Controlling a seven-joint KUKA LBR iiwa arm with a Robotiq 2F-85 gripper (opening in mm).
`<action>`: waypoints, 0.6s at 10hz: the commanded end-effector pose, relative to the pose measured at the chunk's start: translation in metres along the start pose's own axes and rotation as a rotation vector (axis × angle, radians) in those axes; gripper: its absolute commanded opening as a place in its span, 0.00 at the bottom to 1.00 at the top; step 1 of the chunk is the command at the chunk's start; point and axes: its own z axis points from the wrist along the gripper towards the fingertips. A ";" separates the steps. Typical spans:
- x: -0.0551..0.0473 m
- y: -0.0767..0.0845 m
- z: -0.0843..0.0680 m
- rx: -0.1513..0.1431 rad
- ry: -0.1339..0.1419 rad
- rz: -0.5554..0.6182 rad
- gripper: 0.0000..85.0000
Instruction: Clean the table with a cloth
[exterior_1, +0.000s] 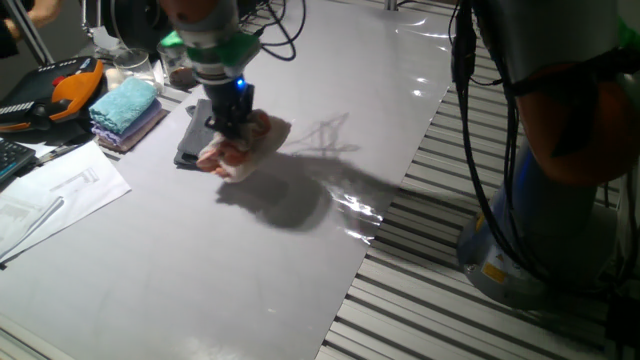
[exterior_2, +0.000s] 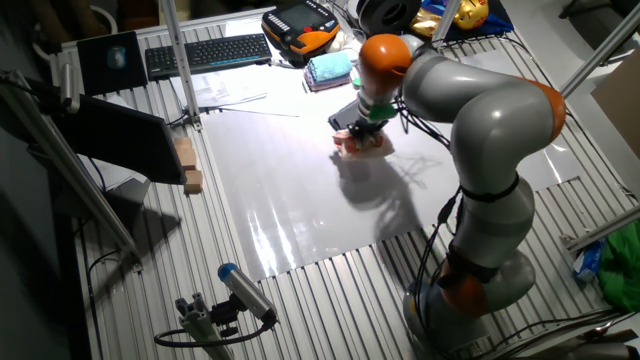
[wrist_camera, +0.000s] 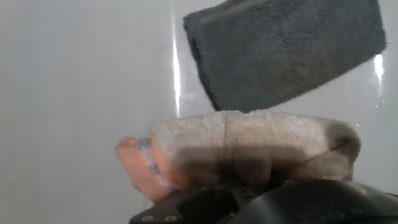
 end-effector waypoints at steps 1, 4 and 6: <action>0.001 -0.042 0.003 0.007 0.004 0.002 0.00; 0.005 -0.043 0.007 -0.057 0.013 0.054 0.00; 0.005 -0.040 0.007 -0.034 0.033 0.088 0.00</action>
